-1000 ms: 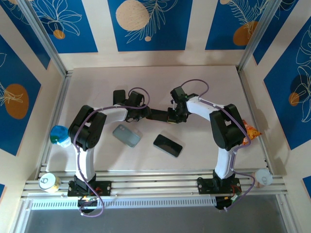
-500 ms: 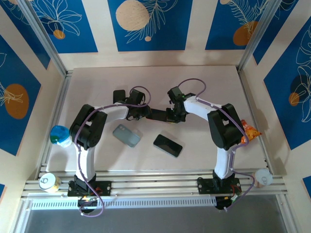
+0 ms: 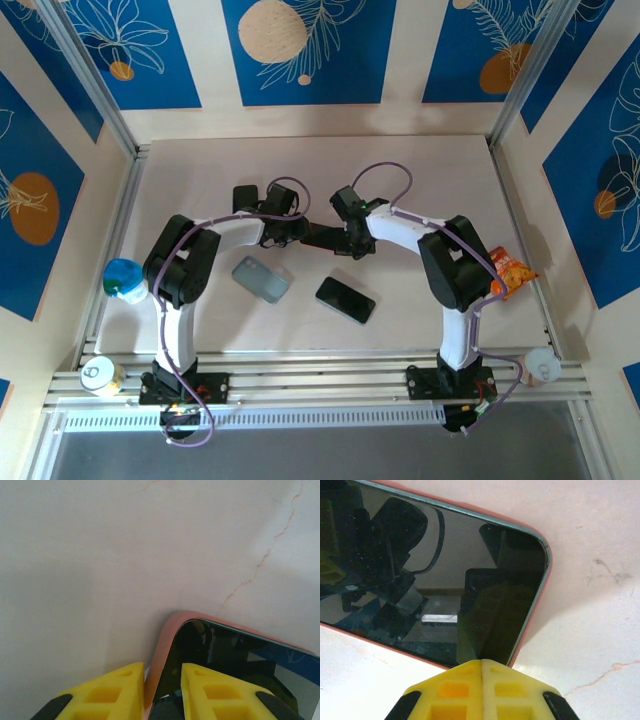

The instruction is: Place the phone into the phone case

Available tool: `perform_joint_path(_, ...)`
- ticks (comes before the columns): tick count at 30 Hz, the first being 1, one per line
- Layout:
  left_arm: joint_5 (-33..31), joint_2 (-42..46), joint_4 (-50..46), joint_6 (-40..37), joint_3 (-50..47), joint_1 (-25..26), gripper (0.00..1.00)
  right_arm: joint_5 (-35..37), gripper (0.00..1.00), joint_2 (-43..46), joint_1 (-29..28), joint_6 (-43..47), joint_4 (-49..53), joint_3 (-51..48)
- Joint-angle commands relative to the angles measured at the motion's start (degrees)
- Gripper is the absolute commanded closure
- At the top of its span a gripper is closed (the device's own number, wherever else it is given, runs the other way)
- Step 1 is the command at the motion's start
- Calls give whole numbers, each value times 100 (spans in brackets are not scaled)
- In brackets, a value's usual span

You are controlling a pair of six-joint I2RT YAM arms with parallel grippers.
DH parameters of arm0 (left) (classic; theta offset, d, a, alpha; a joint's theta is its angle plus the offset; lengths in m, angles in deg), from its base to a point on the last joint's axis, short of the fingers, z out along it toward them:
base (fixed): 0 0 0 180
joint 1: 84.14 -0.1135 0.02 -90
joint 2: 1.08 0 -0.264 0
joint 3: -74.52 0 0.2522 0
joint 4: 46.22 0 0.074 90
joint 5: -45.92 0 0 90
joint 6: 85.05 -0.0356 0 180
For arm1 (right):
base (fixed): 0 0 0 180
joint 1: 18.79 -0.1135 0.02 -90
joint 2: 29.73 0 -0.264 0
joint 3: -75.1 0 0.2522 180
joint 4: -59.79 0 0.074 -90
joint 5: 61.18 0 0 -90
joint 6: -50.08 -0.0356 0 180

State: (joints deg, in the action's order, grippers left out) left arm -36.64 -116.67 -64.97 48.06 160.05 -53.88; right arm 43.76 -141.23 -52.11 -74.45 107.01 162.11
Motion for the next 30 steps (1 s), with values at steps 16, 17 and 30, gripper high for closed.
perform_joint_path(16,-80,173,-739,-189,215,-38,77,-1661,100,913,453,-278,565,114)
perform_joint_path(17,-101,226,-743,-189,210,-44,77,-1669,100,940,522,-214,534,150)
perform_joint_path(30,-42,817,144,48,-539,-47,75,-1523,100,336,924,310,397,347)
